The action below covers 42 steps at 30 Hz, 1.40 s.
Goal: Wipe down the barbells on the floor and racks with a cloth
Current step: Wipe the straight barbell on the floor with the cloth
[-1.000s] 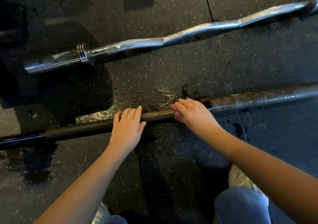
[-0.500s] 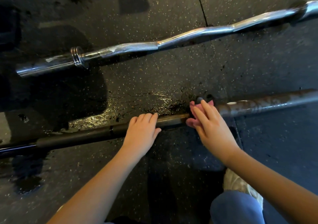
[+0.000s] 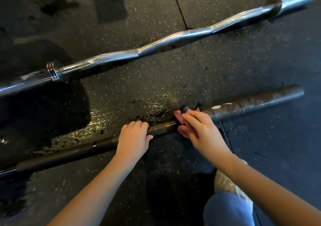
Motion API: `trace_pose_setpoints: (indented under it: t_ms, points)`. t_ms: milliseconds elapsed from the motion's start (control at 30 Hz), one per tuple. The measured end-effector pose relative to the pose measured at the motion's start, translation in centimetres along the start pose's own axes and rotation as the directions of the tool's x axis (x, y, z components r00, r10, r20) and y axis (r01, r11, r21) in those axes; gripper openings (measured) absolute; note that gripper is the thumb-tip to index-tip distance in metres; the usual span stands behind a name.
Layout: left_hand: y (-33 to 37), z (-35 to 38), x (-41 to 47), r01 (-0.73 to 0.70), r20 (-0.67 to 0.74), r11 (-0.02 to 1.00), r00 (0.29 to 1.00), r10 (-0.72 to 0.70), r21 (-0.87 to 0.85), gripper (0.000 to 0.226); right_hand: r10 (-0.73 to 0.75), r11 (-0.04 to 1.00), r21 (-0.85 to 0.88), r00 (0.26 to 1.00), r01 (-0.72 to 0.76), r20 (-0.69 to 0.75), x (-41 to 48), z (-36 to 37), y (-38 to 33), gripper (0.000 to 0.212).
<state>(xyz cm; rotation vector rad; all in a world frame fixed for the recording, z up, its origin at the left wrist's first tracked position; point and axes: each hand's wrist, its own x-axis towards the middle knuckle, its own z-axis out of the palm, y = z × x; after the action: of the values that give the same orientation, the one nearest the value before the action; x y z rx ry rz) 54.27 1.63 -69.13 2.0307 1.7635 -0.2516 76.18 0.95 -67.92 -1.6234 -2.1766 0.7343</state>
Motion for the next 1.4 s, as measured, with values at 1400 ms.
trace_pose_setpoints:
  t_ms: [1400]
  points:
    - [8.9,-0.4,2.3,-0.123,0.023,0.963,0.991,0.133,-0.239,0.053,0.320,0.932,-0.129,0.935,-0.339,-0.151,1.6,-1.0,5.1,0.019]
